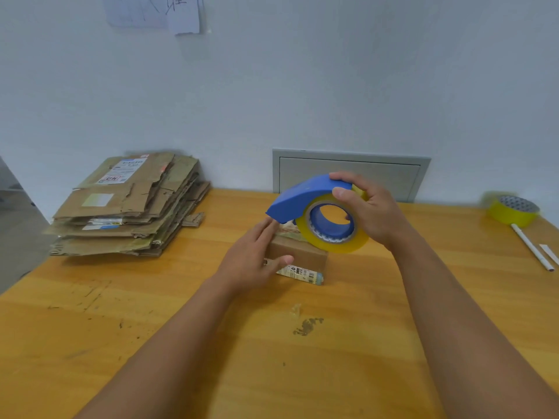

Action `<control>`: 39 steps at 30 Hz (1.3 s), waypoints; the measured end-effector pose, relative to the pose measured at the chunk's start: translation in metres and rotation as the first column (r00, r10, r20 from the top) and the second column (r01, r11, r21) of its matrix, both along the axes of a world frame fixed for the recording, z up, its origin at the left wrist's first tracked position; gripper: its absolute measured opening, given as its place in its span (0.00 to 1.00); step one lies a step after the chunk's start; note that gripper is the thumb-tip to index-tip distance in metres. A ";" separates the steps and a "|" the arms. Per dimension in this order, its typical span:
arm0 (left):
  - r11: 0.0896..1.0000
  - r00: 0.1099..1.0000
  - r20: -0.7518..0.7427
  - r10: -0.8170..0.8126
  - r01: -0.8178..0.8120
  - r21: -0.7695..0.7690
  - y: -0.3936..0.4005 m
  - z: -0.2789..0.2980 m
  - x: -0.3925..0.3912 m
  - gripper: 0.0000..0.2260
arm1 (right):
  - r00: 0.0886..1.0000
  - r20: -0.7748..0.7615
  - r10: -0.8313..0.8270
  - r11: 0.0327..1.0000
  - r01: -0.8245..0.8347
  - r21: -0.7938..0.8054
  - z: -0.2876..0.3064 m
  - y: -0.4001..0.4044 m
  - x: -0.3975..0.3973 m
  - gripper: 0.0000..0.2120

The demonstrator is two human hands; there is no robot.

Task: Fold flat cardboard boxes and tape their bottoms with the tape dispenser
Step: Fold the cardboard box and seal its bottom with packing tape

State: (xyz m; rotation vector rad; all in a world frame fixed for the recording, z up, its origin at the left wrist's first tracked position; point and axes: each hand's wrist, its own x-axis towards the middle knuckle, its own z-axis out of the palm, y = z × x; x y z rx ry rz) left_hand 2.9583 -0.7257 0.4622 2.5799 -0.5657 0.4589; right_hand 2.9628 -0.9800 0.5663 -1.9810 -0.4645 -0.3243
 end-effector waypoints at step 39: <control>0.975 0.997 0.014 0.072 -0.073 0.208 -0.039 0.009 0.003 0.48 | 0.989 -0.004 -0.148 0.986 0.148 0.076 -0.031 -0.033 -0.025 0.13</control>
